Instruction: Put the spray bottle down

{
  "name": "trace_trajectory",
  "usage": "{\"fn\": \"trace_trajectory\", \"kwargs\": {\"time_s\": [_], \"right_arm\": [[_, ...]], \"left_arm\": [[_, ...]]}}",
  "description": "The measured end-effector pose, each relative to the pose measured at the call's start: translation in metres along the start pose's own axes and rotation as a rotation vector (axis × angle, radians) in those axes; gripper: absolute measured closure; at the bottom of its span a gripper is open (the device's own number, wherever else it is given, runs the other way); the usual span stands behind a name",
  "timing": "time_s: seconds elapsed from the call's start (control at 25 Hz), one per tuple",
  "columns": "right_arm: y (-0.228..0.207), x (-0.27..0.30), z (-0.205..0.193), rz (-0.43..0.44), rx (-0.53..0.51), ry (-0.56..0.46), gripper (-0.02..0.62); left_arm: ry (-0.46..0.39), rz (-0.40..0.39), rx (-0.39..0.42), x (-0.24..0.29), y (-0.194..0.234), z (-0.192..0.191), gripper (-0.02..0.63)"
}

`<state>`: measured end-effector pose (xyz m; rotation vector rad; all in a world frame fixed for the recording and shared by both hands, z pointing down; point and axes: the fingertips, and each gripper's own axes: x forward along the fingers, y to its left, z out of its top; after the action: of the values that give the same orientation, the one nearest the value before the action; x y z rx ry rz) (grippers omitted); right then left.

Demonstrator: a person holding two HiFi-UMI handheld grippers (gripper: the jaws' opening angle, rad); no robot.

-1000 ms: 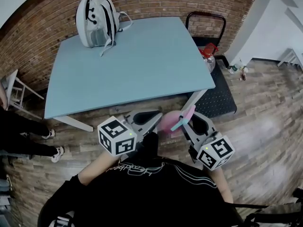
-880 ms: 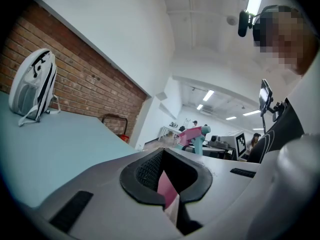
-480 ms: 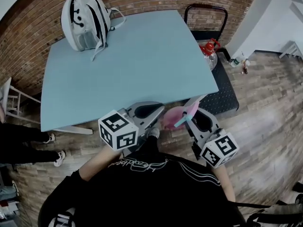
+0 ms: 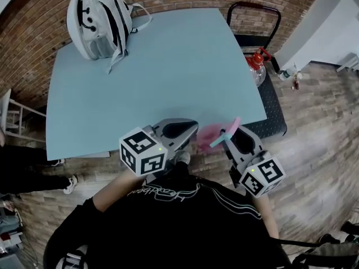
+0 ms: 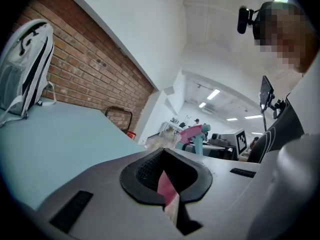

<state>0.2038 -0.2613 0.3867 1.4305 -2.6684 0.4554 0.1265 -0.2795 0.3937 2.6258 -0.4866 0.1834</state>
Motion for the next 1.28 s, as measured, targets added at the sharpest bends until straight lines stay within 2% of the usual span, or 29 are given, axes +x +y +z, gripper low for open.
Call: {"fn": "trace_trajectory", "kwargs": {"time_s": [0.56,0.72,1.08,1.28], "right_arm": [[-0.022,0.042,0.001,0.005,0.014,0.029,0.465],[-0.033,0.051,-0.002,-0.017,-0.024,0.035,0.465],[-0.064,0.081,-0.009,-0.062,-0.003,0.044,0.465],[-0.076,0.102,-0.011,-0.076,-0.046,0.052,0.465]], "left_arm": [[0.013,0.006,-0.027,0.01,0.039,0.009,0.598],[0.02,0.008,-0.034,0.012,0.043,0.008,0.598],[0.025,0.032,-0.059,0.01,0.067,0.007,0.598],[0.035,0.046,-0.072,0.013,0.082,0.007,0.598]]}}
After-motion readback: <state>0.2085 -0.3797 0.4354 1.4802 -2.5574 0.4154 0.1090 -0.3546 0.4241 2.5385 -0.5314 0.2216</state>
